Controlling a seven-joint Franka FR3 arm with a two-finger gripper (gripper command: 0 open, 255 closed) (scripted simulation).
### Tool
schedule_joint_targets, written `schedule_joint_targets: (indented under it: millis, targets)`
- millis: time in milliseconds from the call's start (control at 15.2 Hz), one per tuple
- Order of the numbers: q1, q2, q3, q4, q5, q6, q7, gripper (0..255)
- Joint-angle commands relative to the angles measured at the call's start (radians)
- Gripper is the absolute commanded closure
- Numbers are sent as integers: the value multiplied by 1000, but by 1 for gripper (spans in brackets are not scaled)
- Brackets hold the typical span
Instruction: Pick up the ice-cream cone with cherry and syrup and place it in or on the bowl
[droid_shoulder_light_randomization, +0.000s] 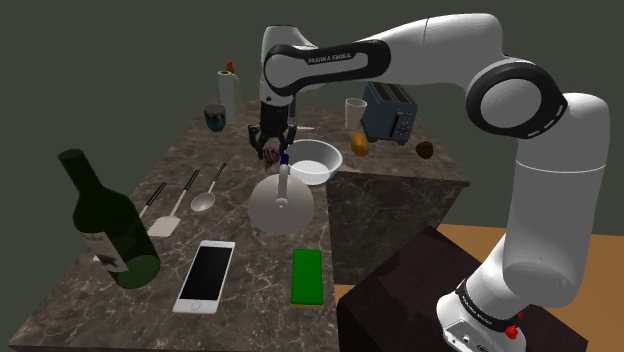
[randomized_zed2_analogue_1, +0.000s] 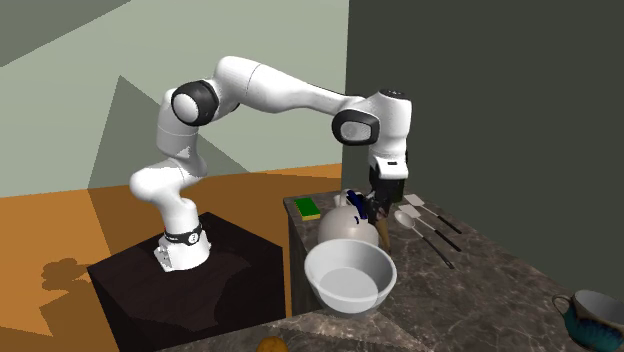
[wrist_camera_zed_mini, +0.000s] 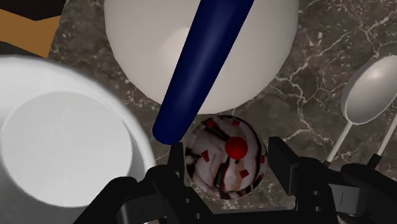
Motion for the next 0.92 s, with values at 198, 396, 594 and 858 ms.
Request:
schedule_joint_targets:
  millis: [198, 396, 594, 858]
  targets:
    - [1, -6, 1, 57, 0, -63, 5, 255]
    - [2, -8, 2, 94, 0, -102, 8, 255]
    - [4, -8, 3, 134, 0, -142, 11, 255]
    - [7, -4, 3, 194, -2, -197, 16, 255]
